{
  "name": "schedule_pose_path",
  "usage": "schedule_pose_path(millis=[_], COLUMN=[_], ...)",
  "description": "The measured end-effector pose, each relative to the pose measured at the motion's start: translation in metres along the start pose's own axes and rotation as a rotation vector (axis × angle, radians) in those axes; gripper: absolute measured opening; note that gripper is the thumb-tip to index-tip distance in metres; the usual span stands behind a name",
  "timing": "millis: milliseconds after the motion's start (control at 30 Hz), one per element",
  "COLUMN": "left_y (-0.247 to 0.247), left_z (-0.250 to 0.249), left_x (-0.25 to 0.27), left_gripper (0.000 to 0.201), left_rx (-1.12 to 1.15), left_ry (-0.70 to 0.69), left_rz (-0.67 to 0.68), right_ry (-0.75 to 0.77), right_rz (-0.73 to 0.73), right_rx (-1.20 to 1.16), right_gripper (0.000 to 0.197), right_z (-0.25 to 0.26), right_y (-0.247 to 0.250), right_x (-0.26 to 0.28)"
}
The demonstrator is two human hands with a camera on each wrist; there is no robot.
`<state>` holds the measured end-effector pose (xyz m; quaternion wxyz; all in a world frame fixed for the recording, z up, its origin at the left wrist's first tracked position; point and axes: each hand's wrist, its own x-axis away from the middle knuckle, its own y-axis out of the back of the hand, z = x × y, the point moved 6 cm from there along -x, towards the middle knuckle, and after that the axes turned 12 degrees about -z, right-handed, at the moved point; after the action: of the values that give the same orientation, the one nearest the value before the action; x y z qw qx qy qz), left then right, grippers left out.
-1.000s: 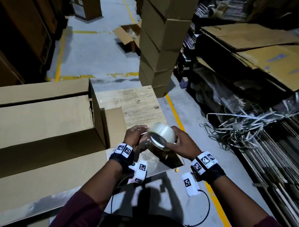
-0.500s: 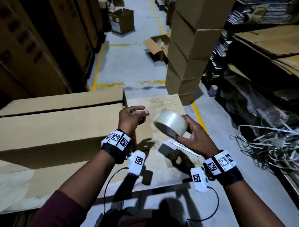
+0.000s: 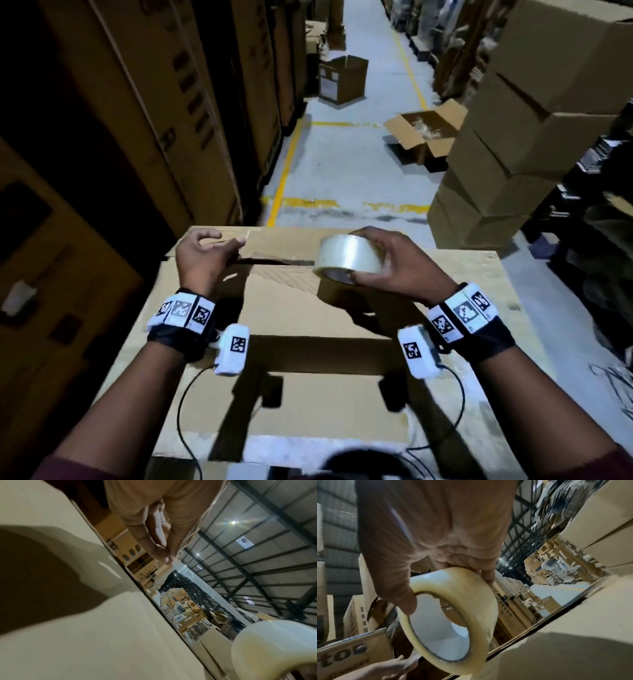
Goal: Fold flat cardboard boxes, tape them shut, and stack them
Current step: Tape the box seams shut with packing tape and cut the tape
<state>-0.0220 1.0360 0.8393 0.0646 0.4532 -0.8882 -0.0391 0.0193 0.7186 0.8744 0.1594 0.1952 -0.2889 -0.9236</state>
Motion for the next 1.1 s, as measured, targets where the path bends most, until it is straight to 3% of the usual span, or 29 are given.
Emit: schedule_pose_path(millis=[167, 367, 667, 800, 1100], left_y=[0.079, 0.122, 0.127, 0.117, 0.103], left_z=[0.030, 0.073, 0.131, 0.140, 0.132], left_x=[-0.077, -0.137, -0.157, -0.150, -0.138], left_gripper=[0.041, 0.042, 0.040, 0.047, 0.023], left_rx=[-0.032, -0.037, 0.067, 0.060, -0.144], left_ry=[0.063, 0.192, 0.416, 0.477, 0.325], left_rz=[-0.143, -0.162, -0.143, -0.076, 0.025], right_ry=[0.062, 0.023, -0.008, -0.029, -0.044], right_rz=[0.088, 0.249, 0.270, 0.281, 0.277], right_rx=[0.071, 0.159, 0.227, 0.217, 0.197], right_gripper=[0.049, 0.055, 0.056, 0.055, 0.054], right_z=[0.027, 0.032, 0.036, 0.032, 0.028], right_y=[-0.102, -0.188, -0.199, -0.199, -0.201], right_x=[-0.075, -0.099, -0.114, -0.117, -0.112])
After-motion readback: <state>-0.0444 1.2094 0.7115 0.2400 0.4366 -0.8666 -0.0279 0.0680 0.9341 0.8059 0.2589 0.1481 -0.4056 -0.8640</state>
